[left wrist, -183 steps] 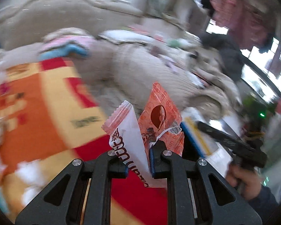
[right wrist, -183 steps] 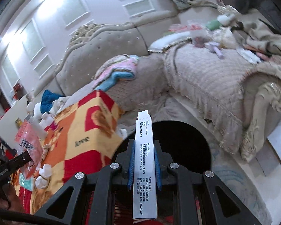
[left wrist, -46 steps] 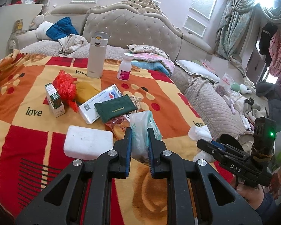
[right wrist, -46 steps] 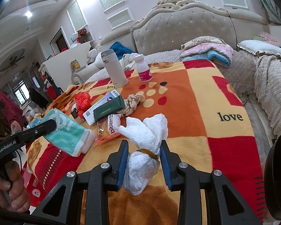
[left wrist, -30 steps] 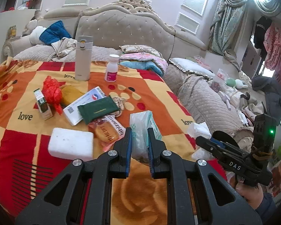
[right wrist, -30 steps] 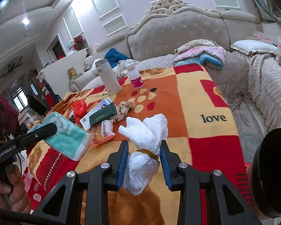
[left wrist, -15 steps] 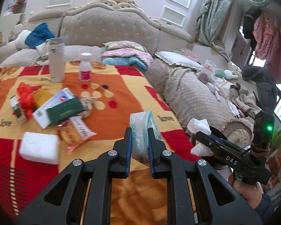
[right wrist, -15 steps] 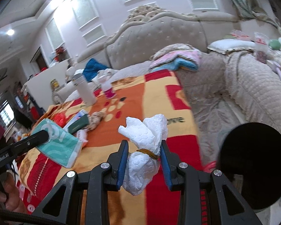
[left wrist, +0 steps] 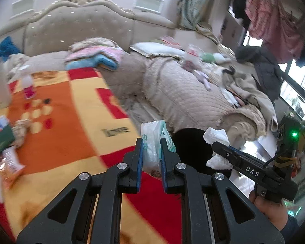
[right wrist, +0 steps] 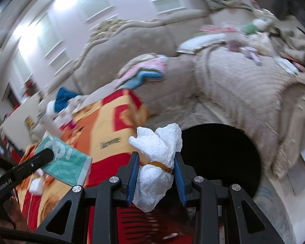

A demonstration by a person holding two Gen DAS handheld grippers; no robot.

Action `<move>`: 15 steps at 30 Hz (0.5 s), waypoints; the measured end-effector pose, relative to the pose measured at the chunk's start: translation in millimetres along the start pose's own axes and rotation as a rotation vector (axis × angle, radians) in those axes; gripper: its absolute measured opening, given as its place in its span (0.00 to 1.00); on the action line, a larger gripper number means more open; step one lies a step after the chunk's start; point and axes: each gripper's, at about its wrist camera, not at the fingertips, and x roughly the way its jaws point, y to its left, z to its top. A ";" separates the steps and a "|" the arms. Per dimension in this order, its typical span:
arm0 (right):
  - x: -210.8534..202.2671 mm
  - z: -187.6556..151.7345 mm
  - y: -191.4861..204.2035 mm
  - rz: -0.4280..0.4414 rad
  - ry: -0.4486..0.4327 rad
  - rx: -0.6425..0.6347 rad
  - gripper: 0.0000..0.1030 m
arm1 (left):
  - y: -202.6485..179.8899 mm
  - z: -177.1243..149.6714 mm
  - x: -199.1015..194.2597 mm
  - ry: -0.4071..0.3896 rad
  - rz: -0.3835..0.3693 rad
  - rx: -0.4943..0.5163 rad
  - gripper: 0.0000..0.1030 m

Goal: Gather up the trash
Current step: 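Carry the tissue and teal pack over the black bin and open both grippers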

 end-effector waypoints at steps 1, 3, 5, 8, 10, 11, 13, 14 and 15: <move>-1.2 1.6 -9.7 -0.016 -0.003 0.020 0.31 | -8.9 2.2 11.2 0.011 -0.012 0.016 0.12; -1.7 4.4 -28.1 -0.050 0.002 0.058 0.31 | -21.6 4.2 26.9 0.026 -0.022 0.037 0.12; 0.2 6.0 -39.8 -0.066 0.013 0.087 0.31 | -34.8 6.2 47.3 0.044 -0.033 0.054 0.12; 4.3 7.7 -49.6 -0.094 0.025 0.104 0.31 | -48.2 9.2 70.8 0.067 -0.050 0.064 0.12; 6.4 9.0 -54.3 -0.106 0.031 0.113 0.31 | -55.8 8.8 87.2 0.088 -0.061 0.071 0.12; 7.0 8.5 -55.1 -0.108 0.033 0.118 0.31 | -58.1 8.5 91.9 0.093 -0.060 0.073 0.12; 7.6 8.5 -57.3 -0.120 0.036 0.124 0.31 | -60.3 5.9 103.1 0.111 -0.066 0.073 0.12; 10.3 8.1 -58.3 -0.118 0.038 0.128 0.31 | -61.3 3.7 106.4 0.116 -0.068 0.071 0.12; 12.5 8.8 -59.1 -0.113 0.042 0.134 0.31 | -61.7 2.2 109.6 0.120 -0.070 0.070 0.12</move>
